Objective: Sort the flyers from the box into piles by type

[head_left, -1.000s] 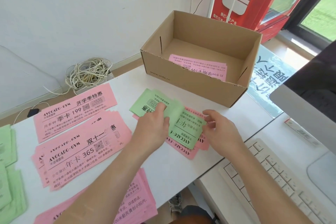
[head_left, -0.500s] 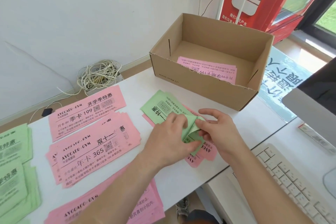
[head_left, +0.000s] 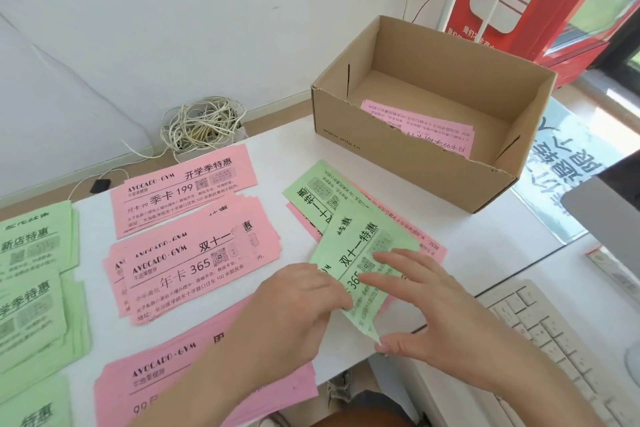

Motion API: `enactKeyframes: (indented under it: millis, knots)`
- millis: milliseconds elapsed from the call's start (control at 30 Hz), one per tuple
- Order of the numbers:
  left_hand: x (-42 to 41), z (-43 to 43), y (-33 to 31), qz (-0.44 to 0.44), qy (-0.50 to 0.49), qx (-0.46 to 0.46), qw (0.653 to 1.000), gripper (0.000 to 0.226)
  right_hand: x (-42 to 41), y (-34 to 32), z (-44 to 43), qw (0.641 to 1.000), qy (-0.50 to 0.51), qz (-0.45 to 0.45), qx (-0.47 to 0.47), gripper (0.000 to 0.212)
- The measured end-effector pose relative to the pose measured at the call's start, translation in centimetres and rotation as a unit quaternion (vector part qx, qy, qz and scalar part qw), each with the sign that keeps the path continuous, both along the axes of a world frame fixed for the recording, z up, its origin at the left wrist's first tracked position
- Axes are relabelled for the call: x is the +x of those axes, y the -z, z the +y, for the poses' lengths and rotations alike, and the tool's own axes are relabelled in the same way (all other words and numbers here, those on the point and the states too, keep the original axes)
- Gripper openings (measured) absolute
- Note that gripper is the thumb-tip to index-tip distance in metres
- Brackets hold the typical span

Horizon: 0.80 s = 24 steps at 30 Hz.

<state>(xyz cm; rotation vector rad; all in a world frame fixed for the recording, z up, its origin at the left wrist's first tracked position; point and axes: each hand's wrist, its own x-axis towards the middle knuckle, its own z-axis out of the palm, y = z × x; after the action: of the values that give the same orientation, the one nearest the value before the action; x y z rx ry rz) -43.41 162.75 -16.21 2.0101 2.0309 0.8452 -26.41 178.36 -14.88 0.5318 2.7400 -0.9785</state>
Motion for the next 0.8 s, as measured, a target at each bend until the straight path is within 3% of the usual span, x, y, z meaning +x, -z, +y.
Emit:
enactKeyframes:
  millis: [100, 167, 233, 267, 333, 400, 467, 567, 700, 800]
  knots:
    - [1.1, 0.0, -0.6, -0.008, -0.053, 0.078, 0.996, 0.018, -0.3, 0.4, -1.3, 0.996, 0.044, 0.074, -0.006, 0.035]
    - [1.5, 0.4, -1.2, 0.018, -0.118, 0.129, 0.984, 0.023, -0.1, 0.5, -1.4, 0.983, 0.147, 0.112, -0.007, 0.029]
    - [1.7, 0.9, -1.3, 0.05, -0.151, 0.149, 0.976, 0.026, 0.1, 0.1, -0.9, 0.943, 0.287, 0.166, -0.041, 0.029]
    - [1.7, 1.4, -1.2, 0.059, -0.143, 0.125, 0.98, 0.021, 0.0, -0.2, -0.6, 0.914, 0.346, 0.203, -0.061, 0.031]
    - [2.1, 3.0, -0.5, 0.078, -0.123, -0.018, 0.989, 0.015, -0.4, -0.8, 0.2, 0.859, 0.431, 0.258, -0.099, 0.03]
    - [2.5, 5.0, 1.0, 0.086, -0.112, -0.203, 0.969, 0.041, -0.9, -1.1, 1.0, 0.821, 0.478, 0.285, -0.125, 0.019]
    - [3.0, 6.5, 2.0, 0.095, -0.103, -0.295, 0.945, 0.064, -1.1, -1.3, 1.6, 0.804, 0.502, 0.297, -0.118, 0.012]
    - [3.5, 7.9, 2.9, 0.132, -0.107, -0.308, 0.936, 0.072, -1.0, -1.5, 2.3, 0.765, 0.536, 0.342, -0.102, 0.019]
    - [3.5, 9.0, 2.6, 0.175, -0.119, -0.305, 0.929, 0.064, -0.8, -2.1, 2.5, 0.686, 0.563, 0.447, -0.112, 0.015]
    - [3.8, 9.7, 2.3, 0.194, -0.124, -0.324, 0.918, 0.051, -0.8, -2.3, 2.2, 0.678, 0.552, 0.475, -0.099, 0.011]
